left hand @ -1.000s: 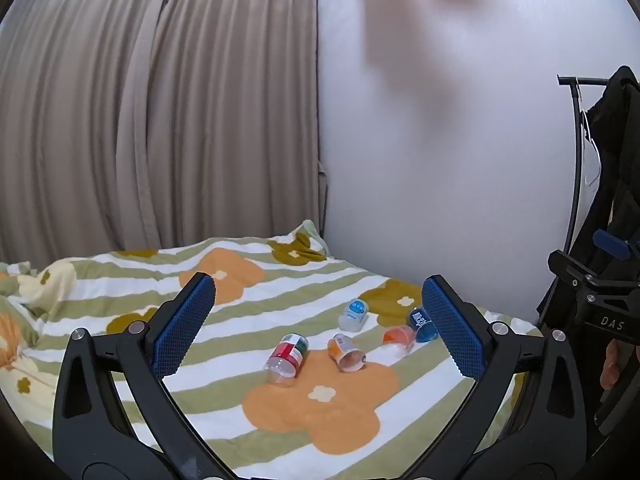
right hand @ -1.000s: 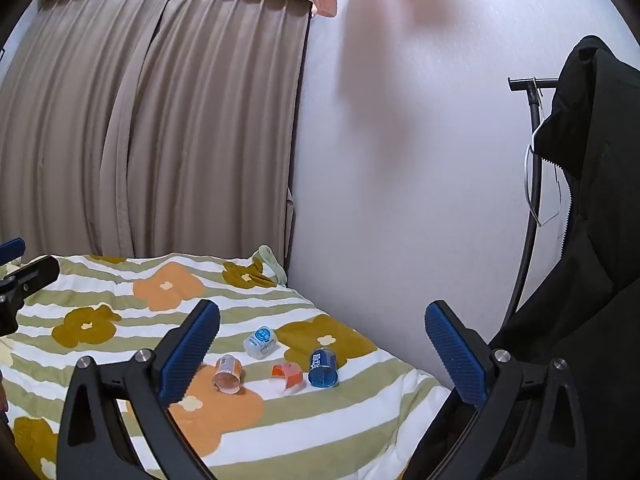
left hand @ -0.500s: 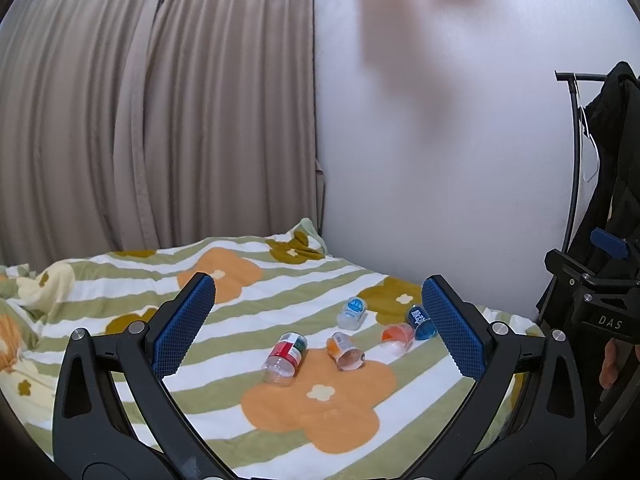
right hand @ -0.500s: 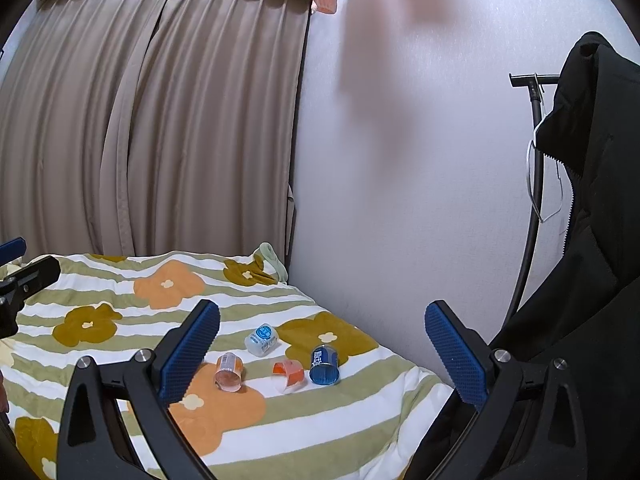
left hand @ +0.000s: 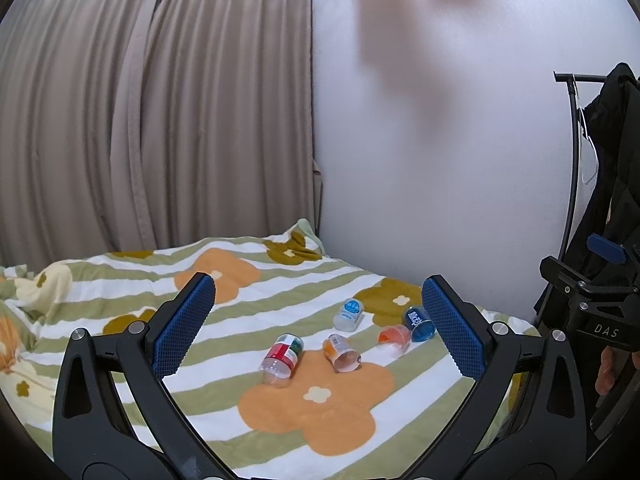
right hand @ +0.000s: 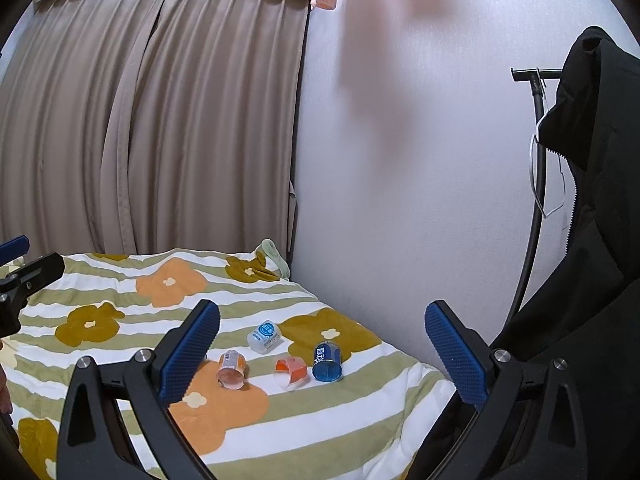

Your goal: Flip cup upside down

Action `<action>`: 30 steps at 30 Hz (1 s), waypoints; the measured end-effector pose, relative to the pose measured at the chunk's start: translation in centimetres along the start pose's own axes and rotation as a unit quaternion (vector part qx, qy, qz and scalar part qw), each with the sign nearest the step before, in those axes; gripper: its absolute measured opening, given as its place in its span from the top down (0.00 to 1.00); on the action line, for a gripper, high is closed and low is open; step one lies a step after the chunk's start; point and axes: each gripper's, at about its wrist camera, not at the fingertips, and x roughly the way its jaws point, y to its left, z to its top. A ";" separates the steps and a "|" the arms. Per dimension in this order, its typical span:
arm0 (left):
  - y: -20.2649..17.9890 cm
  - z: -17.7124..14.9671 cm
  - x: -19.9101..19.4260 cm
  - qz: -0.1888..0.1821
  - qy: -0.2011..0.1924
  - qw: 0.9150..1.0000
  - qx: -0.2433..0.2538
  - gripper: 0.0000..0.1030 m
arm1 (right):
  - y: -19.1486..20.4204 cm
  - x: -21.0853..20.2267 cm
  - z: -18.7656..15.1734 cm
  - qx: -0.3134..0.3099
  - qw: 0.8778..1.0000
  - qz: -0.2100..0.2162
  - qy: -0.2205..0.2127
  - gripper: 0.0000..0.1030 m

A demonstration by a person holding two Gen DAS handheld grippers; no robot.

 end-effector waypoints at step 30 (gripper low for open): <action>-0.5 -0.2 0.1 -0.002 0.002 1.000 -0.002 0.00 | -0.3 -0.1 -0.3 0.000 1.000 -0.001 0.010 0.00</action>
